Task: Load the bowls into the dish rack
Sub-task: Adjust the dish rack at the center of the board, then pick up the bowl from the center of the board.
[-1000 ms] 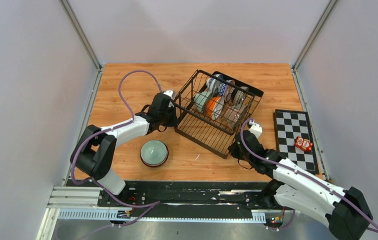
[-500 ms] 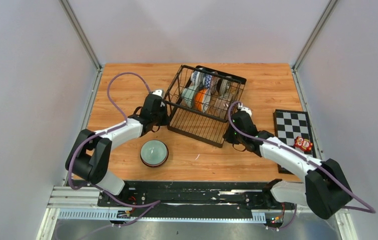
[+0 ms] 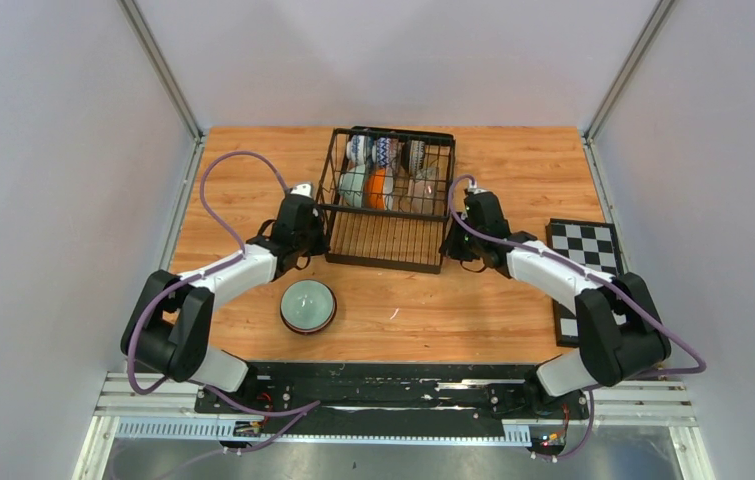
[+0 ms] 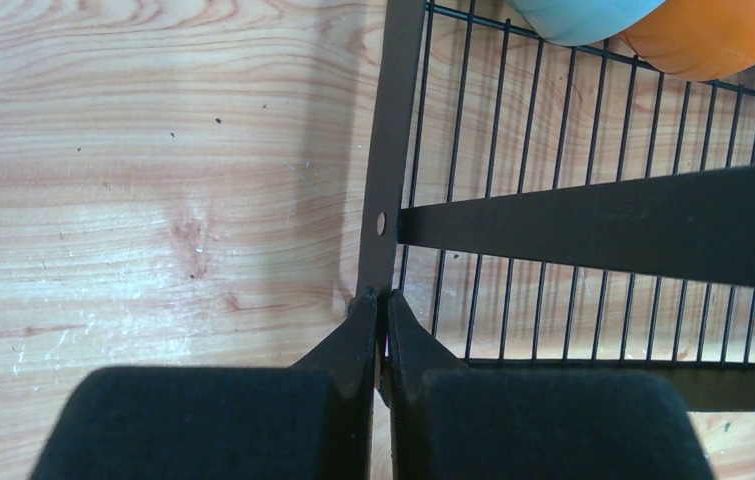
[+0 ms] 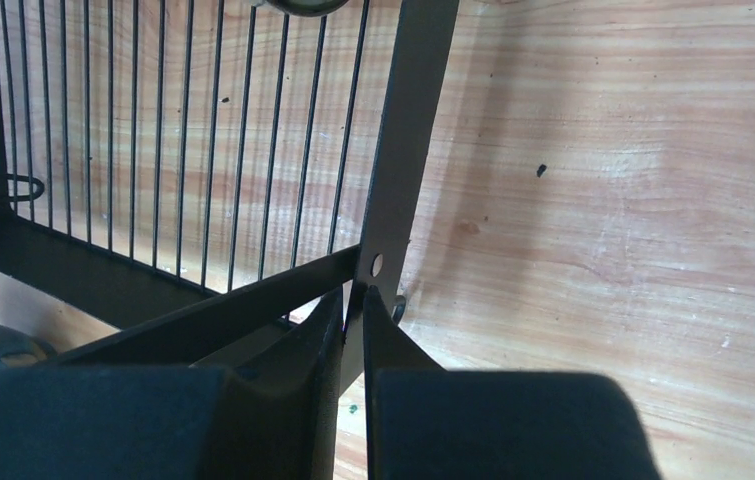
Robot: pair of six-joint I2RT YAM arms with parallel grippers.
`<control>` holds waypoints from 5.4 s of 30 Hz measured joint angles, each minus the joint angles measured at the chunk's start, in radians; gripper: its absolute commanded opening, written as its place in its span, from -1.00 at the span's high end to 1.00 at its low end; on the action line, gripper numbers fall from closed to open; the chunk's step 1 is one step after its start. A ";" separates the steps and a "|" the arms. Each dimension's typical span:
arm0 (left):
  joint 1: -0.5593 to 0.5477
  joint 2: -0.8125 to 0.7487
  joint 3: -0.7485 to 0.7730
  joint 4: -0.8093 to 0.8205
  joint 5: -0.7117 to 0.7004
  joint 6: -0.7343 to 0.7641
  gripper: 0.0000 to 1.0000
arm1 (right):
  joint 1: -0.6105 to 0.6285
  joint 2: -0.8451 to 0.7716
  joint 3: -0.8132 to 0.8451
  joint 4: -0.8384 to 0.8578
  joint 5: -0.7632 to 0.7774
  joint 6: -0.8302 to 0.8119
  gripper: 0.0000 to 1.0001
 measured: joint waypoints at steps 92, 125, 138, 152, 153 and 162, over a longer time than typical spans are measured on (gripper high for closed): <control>-0.053 -0.650 -0.063 -0.679 -0.179 -0.103 -0.56 | 0.238 -0.628 -0.130 -0.264 -0.116 -0.077 -0.19; -0.160 -0.594 -0.109 -0.841 -0.240 -0.273 0.82 | 0.334 -0.437 -0.113 -0.159 -0.087 -0.088 -0.11; -0.165 -0.598 -0.085 -0.862 -0.240 -0.229 1.00 | 0.334 -0.428 -0.113 -0.158 -0.096 -0.088 -0.10; -0.165 -0.674 -0.025 -0.875 -0.227 -0.174 1.00 | 0.334 -0.467 -0.098 -0.148 -0.137 -0.076 -0.24; -0.165 -0.682 -0.021 -0.875 -0.223 -0.169 1.00 | 0.334 -0.469 -0.097 -0.139 -0.145 -0.073 -0.25; -0.165 -0.738 0.004 -0.867 -0.148 -0.126 1.00 | 0.375 -0.438 -0.052 -0.070 -0.206 -0.019 -0.30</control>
